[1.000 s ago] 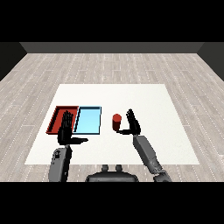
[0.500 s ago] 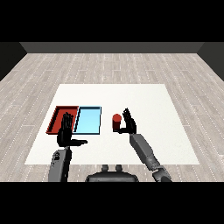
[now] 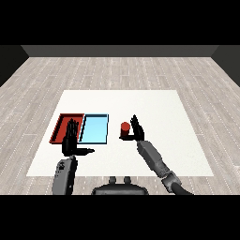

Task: Pick the red can and put it in the red box

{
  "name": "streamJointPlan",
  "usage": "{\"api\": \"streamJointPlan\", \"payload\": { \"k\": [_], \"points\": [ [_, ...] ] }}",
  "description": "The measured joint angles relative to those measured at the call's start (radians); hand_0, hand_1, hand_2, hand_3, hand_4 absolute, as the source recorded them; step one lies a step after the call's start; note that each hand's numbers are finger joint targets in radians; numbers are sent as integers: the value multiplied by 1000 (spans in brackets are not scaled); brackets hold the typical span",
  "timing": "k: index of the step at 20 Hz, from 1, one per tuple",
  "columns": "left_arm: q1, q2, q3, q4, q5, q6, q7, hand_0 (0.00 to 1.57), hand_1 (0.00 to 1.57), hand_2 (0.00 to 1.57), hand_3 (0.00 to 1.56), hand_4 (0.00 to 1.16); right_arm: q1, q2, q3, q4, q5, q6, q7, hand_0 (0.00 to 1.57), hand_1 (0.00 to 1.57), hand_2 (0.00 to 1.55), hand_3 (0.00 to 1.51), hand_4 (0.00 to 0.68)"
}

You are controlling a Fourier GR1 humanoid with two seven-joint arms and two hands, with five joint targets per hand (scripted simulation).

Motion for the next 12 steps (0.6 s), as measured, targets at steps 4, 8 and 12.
{"api": "streamJointPlan", "payload": {
  "k": [4, 8, 12],
  "points": [
    [-20, 9, 12, 14, 9, -5, 2, 0, 0, 0, 0, 0, -25, 1, 20, 48, -36, -4, -23, 0, 0, 0, 0, 0],
    [-11, 0, 3, 19, 3, 0, -4, 0, 0, 0, 0, 0, -47, 1, 47, 69, -58, -14, -27, 0, 0, 0, 0, 0],
    [3, -2, -4, -8, 3, 2, 5, 0, 0, 0, 0, 0, -80, 1, 69, 115, -98, -3, -38, 0, 0, 0, 0, 0]
  ]
}}
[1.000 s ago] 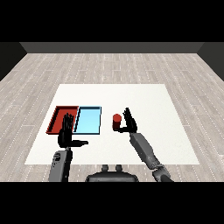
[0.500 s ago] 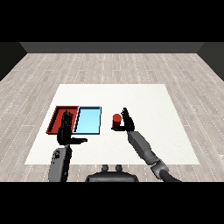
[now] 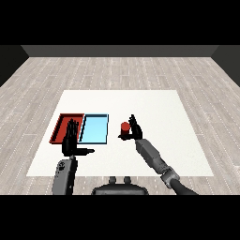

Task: Pick the red can and put it in the red box

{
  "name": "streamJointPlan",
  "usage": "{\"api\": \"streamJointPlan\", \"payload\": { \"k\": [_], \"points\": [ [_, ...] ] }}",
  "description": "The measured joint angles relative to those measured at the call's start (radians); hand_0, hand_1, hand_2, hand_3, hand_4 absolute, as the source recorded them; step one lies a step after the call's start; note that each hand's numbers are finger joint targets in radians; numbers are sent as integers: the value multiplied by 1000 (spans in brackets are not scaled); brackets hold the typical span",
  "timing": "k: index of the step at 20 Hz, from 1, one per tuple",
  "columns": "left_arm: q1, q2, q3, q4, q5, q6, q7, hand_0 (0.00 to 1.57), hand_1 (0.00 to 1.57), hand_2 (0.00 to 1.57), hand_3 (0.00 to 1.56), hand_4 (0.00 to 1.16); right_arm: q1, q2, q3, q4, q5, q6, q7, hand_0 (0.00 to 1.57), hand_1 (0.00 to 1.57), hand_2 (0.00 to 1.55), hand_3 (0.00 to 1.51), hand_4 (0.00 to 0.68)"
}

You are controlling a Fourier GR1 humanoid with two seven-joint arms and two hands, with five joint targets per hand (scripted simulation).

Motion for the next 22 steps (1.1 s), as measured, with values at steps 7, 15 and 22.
{"api": "streamJointPlan", "payload": {
  "k": [7, 15, 22],
  "points": [
    [10, -6, 1, 29, -7, -1, -45, 0, 0, 0, 0, 0, -35, 0, 86, 18, -89, -34, -12, 0, 0, 0, 0, 0],
    [-4, 5, 12, 2, 18, -5, 1, 0, 0, 0, 0, 0, -85, 0, 142, 58, -151, -60, -5, 0, 0, 0, 0, 0],
    [-1, -6, 0, 2, 12, -2, -10, 0, 0, 0, 0, 0, -116, 0, 182, 121, -210, -59, -1, 1396, 1396, 1412, 1369, 293]
  ]
}}
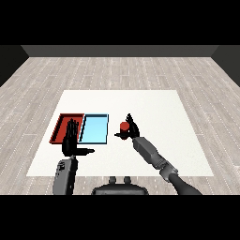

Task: Pick the red can and put it in the red box

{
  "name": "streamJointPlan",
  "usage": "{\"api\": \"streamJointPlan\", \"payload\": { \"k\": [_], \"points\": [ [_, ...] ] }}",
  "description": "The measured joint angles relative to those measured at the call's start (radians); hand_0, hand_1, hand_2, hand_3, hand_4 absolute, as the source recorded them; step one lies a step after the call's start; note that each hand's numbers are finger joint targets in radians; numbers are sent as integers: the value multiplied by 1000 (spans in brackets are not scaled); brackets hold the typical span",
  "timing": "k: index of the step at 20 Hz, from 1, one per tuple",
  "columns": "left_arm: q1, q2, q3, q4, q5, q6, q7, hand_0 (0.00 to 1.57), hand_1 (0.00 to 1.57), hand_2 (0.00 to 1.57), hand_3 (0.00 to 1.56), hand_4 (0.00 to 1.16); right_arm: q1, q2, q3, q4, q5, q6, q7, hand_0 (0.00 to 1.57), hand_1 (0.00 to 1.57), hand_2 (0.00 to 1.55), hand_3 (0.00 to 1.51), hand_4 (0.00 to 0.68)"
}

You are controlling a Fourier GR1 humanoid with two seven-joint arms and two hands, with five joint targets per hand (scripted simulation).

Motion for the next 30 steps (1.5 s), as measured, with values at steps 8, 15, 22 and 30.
{"api": "streamJointPlan", "payload": {
  "k": [8, 15, 22, 30],
  "points": [
    [20, 14, 14, -5, 6, -11, -9, 0, 0, 0, 0, 0, -32, 0, 78, 39, -25, -148, 7, 1538, 1538, 1472, 1420, 575],
    [18, 16, 23, 8, 16, -18, -21, 0, 0, 0, 0, 0, -66, 0, 136, 35, -23, -226, 75, 1531, 1531, 1468, 1413, 546],
    [22, 4, 7, -12, 7, -4, -2, 0, 0, 0, 0, 0, -53, 0, 180, 14, -39, -272, 67, 1530, 1530, 1471, 1399, 578],
    [13, 13, 11, -17, 18, -12, 22, 0, 0, 0, 0, 0, -77, -10, 129, -53, 2, -318, 28, 1543, 1543, 1459, 1381, 582]
  ]
}}
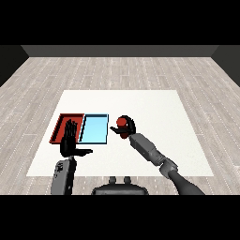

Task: Pick the red can and put it in the red box

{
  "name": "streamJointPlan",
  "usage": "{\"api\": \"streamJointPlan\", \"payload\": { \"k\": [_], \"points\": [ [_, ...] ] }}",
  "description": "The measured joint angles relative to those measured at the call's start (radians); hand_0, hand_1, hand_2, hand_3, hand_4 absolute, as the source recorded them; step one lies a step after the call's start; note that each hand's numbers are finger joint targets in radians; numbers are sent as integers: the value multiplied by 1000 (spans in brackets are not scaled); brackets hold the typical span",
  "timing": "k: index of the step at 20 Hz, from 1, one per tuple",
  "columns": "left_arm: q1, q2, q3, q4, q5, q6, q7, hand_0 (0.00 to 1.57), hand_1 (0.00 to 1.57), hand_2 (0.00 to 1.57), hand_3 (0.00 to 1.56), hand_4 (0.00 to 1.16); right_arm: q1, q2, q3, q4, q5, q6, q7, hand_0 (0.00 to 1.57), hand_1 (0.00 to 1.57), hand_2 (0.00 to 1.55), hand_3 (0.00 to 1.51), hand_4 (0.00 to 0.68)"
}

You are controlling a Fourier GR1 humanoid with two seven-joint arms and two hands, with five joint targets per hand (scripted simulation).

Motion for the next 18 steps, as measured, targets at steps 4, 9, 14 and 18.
{"api": "streamJointPlan", "payload": {
  "k": [4, 9, 14, 18],
  "points": [
    [3, 1, -10, 2, -15, -2, -7, 0, 0, 0, 0, 0, 11, -26, -26, -112, 49, -45, 20, 1515, 1515, 1460, 1383, 608],
    [-16, -5, -41, -4, -48, 9, 2, 0, 0, 0, 0, 0, 66, -98, -42, -297, 105, -71, 42, 1514, 1514, 1469, 1408, 641],
    [-34, -30, -120, -61, -63, 29, 102, 0, 0, 0, 0, 0, 128, -167, -53, -509, 148, -105, 62, 1485, 1485, 1441, 1398, 631],
    [-32, -37, -166, -105, -77, 54, 157, 0, 0, 0, 0, 0, 191, -176, -60, -642, 216, -138, 105, 1485, 1485, 1441, 1398, 631]
  ]
}}
